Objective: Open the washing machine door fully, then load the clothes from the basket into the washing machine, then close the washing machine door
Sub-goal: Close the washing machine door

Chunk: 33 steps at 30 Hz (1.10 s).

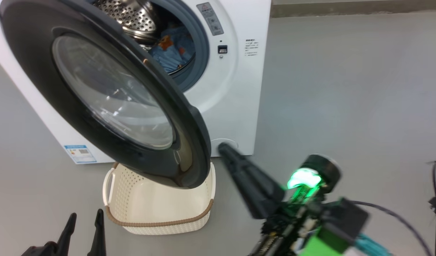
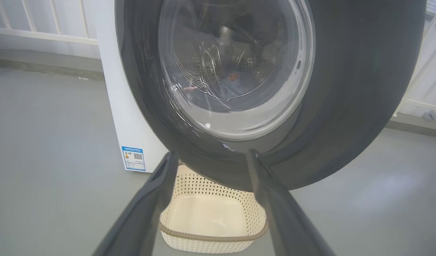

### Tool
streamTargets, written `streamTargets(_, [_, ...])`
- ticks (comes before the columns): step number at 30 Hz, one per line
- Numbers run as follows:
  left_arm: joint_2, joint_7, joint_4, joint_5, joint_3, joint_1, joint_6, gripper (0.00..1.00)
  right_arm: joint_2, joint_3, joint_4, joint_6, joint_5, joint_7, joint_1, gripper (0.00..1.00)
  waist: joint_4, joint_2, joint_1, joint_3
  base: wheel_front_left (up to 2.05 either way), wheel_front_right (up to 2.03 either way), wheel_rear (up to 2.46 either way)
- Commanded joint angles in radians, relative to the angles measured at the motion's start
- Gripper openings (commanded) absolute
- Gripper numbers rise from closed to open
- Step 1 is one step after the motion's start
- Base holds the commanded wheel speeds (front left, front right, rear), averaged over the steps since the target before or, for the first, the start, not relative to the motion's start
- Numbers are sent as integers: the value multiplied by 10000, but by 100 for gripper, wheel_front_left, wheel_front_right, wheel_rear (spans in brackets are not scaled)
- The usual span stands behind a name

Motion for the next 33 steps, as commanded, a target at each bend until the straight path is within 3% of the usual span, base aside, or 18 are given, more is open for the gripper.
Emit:
streamTargets(1, [154,-65,-222,-96,270,-502,-25,100,124,501,182,16,25,-44,-418,0,194,-1,0,143,0,0,0])
streamTargets(6, [188,-65,-318,-242,236,-626,-25,100,124,1683,1693,16,162,-44,-836,0,474,-1,0,426,0,0,0])
streamTargets(12, [321,-65,-437,-462,62,-887,-25,100,124,2351,2809,16,424,-44,-1290,0,814,-1,0,928,0,0,0])
streamTargets(24, [476,-65,-646,-815,-346,-1497,-25,100,124,2470,3715,16,542,-44,-1623,0,1433,-1,0,1745,0,0,0])
streamTargets(33, [570,-65,-814,-1000,-482,-1774,-25,100,124,1845,3951,16,273,-44,-1680,0,1651,-1,0,2265,0,0,0])
